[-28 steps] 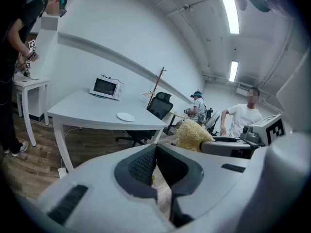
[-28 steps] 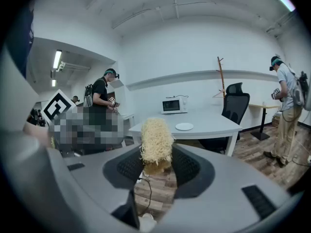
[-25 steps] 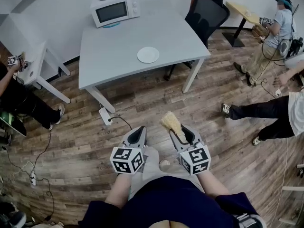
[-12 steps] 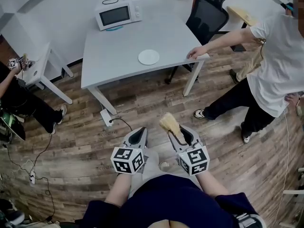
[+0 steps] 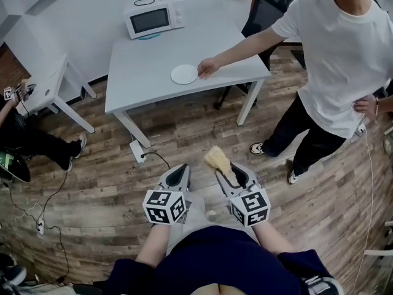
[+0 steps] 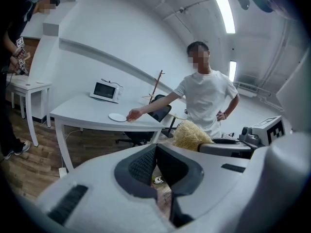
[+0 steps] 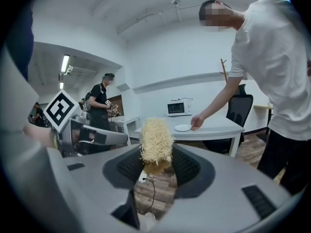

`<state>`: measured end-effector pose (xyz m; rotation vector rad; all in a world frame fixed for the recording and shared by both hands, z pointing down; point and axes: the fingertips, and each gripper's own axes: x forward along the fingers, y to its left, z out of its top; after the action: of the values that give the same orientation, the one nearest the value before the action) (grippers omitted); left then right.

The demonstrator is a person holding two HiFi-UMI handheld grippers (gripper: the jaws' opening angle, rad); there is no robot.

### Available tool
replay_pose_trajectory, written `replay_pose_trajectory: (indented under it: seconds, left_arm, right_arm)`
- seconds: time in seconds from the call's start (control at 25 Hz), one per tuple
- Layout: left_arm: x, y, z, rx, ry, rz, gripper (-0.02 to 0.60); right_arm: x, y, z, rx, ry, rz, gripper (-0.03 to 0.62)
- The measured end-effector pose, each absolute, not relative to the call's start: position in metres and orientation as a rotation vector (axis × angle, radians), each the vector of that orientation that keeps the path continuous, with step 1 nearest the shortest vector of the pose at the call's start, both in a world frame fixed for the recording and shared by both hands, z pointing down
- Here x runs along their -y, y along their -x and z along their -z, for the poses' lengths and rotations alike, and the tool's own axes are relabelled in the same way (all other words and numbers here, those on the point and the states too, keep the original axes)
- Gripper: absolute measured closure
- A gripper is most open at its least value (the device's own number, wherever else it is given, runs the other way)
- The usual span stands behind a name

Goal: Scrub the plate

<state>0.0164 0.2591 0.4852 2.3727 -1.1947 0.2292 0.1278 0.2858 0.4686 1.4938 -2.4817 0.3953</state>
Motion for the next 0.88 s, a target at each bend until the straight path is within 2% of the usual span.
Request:
replay_pose_trajectory:
  seconds: [0.44,0.88]
  left_arm:
    - [-0.249,-0.011,-0.492,1.247,-2.323,-0.228,0.563]
    - [-0.179,0.016,-0.502,1.308,-2.262,-0.208,0.563]
  right_arm:
    - [-0.273,-0.132,-0.473,2.486,-1.452,-0.406,0.422]
    - [-0.201,-0.118,-0.483,2.477,-1.401,-0.409,0.422]
